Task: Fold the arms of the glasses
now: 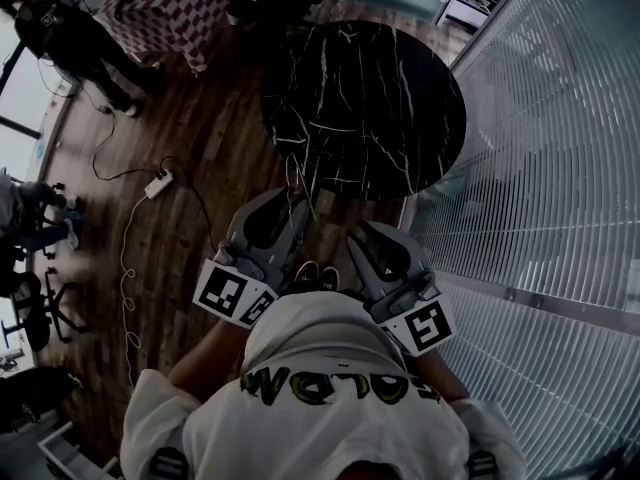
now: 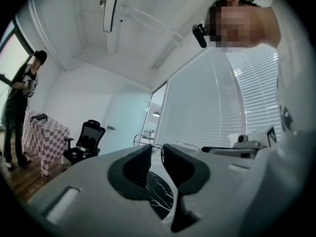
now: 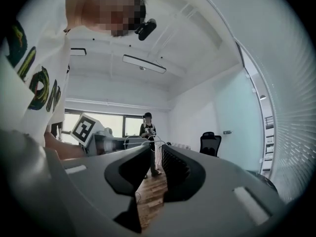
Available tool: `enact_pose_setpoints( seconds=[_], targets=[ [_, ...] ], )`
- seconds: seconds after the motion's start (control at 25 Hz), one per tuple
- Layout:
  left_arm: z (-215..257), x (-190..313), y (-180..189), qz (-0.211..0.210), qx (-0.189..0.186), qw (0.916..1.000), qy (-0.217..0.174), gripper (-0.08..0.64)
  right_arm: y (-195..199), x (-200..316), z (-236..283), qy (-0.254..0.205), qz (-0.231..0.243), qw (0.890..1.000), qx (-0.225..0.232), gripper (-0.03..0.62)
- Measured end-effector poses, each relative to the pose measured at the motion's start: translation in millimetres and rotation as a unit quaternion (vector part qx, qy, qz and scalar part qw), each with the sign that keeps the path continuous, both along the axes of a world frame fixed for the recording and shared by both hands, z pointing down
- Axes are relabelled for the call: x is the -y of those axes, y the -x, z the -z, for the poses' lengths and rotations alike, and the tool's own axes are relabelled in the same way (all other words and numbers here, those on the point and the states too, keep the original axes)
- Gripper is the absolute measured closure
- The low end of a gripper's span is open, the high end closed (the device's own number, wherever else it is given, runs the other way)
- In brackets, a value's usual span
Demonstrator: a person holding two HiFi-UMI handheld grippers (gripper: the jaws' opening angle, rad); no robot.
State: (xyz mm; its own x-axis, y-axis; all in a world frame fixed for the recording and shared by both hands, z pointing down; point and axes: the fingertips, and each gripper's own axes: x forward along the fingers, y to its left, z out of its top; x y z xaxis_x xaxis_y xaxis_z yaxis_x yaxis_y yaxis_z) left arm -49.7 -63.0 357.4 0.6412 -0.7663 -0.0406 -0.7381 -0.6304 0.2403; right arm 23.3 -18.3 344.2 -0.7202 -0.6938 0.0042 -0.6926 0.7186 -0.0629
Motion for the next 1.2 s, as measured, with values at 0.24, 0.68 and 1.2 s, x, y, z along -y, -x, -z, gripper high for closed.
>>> enact_pose_setpoints(
  seconds=[0.24, 0.68, 1.2],
  targets=[
    [2, -9, -11, -0.005, 0.021, 0.9997, -0.015, 0.479, -21, 11, -12, 0.008, -0.043, 0.999, -0.031, 0.526],
    [4, -13, -35, -0.024, 0.028, 0.9992, -0.017, 0.479, -43, 16, -13, 0.019, -0.073, 0.997, -0.031, 0.568],
    [0, -12, -37, -0.018, 0.032, 0.9992, -0.018, 0.479, -46, 16, -17, 0.015, -0.07, 0.997, -0.032, 0.571]
  ],
)
